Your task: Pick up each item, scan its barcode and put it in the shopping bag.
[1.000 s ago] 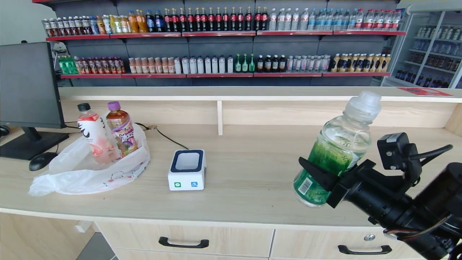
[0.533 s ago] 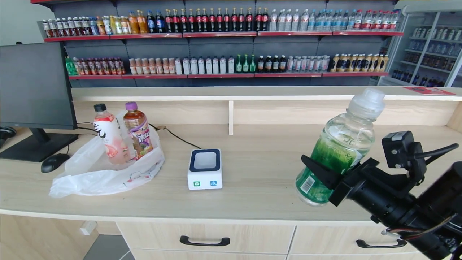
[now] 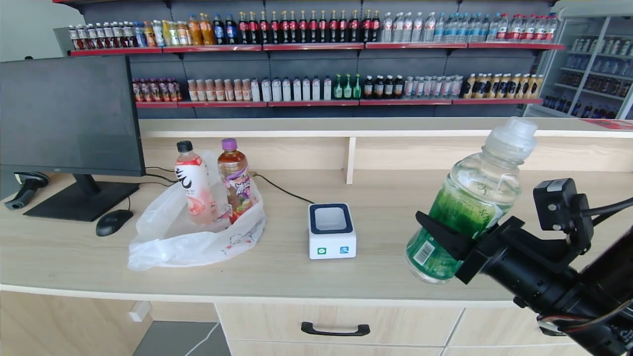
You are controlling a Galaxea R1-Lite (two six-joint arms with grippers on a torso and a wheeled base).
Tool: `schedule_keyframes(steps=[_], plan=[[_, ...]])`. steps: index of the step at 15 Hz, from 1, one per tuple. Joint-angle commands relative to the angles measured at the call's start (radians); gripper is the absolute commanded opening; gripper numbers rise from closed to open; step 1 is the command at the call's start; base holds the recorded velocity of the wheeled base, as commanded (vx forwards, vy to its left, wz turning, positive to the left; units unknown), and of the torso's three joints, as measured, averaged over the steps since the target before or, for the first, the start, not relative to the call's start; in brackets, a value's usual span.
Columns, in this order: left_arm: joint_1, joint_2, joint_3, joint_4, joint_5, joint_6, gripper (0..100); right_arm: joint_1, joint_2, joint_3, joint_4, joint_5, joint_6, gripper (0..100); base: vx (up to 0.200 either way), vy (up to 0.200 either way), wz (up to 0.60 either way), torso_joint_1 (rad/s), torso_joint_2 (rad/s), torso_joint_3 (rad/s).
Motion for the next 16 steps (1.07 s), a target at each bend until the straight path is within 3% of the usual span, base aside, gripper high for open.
schedule_keyframes(steps=[1, 14, 16], plan=[[0.0, 0.001, 0.0, 0.0, 0.0, 0.0, 100, 0.007, -0.003, 0.003, -0.002, 0.0, 0.001, 0, 0.0, 0.2, 0.0, 0.007, 0.0, 0.002], [0.0, 0.0, 0.0, -0.001, 0.0, 0.001, 100, 0.001, -0.017, 0.046, -0.002, 0.001, 0.002, 0, 0.0, 0.2, 0.0, 0.003, 0.0, 0.003], [0.0, 0.0, 0.0, -0.001, 0.0, 0.003, 100, 0.001, -0.009, 0.037, -0.002, 0.001, 0.002, 0, 0.0, 0.0, 0.0, 0.0, 0.0, 0.0]])
